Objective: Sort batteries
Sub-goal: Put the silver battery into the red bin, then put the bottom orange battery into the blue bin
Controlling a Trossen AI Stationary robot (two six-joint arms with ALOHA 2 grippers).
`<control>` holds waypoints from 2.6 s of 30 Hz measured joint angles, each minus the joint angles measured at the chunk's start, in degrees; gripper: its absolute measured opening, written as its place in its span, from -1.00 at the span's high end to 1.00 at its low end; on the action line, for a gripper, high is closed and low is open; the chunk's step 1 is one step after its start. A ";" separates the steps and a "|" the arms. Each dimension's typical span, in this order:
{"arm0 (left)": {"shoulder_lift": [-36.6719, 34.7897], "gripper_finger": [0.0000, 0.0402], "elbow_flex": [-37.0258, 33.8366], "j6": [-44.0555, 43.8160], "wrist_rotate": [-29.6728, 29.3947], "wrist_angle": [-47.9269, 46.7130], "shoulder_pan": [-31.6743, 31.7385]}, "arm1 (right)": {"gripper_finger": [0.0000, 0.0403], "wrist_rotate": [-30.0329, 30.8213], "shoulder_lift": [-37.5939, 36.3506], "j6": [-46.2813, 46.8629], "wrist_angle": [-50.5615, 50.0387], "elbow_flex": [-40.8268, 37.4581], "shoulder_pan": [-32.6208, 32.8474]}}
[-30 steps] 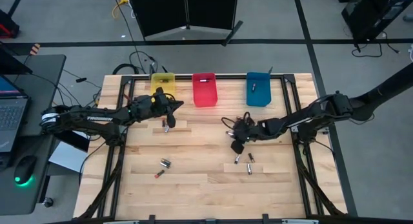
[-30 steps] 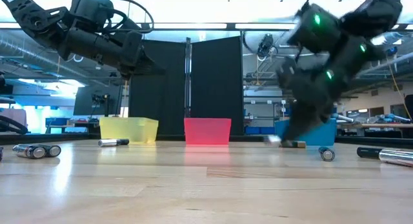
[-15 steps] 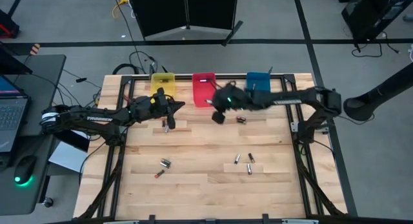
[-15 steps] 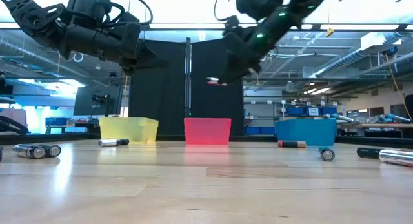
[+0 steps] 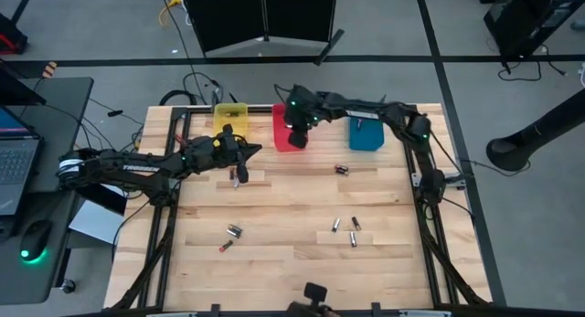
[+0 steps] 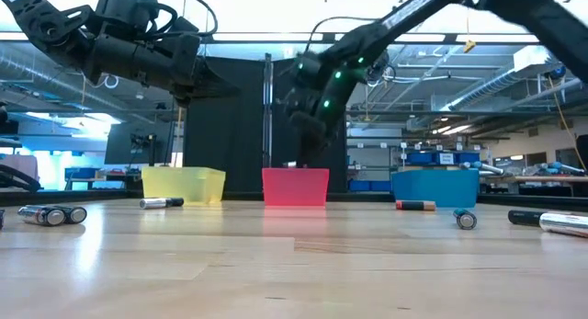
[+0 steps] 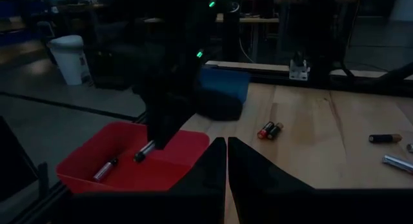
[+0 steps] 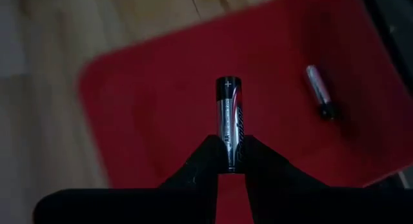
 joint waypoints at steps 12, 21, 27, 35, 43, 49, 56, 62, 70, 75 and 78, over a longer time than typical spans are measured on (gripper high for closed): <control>0.00 0.87 0.00 -0.01 0.00 -0.84 0.00 | 0.70 -2.58 10.51 -0.33 -8.42 10.62 -2.42; 0.00 0.87 0.00 -0.01 -0.01 -1.18 0.00 | 0.70 -3.26 13.06 -0.37 -10.34 13.96 -2.36; 0.00 0.87 0.00 -0.01 0.00 -1.22 0.00 | 0.46 -3.26 13.06 0.07 -10.96 13.96 -2.32; 0.00 0.87 0.00 -0.03 -0.02 -1.25 0.00 | 0.19 -0.61 12.84 -0.24 -11.51 14.48 -2.03; 0.00 0.87 0.00 -0.01 0.00 -1.53 0.00 | 0.37 -0.09 9.02 -3.79 -14.62 19.25 0.45; 0.00 0.87 0.00 0.03 -0.02 -2.56 0.00 | 0.94 -0.08 2.38 -3.40 -11.21 13.06 3.32; 0.00 0.87 0.00 -0.19 0.46 -7.70 0.00 | 0.96 2.58 -7.83 1.68 3.00 -7.86 9.41; 0.00 0.87 0.00 -0.25 1.45 -11.42 -0.81 | 0.95 7.30 -21.21 11.59 17.42 -27.68 16.40; -0.02 0.87 3.01 -0.98 1.86 -18.25 -6.21 | 0.95 15.50 -35.16 29.06 26.34 -46.57 30.27; -0.02 0.87 4.20 -1.79 1.77 -20.27 -9.98 | 0.94 16.90 -38.12 38.08 24.85 -51.05 36.48; -0.02 0.87 4.85 -3.86 1.49 -23.50 -11.87 | 0.93 18.29 -38.06 40.46 22.55 -51.35 38.72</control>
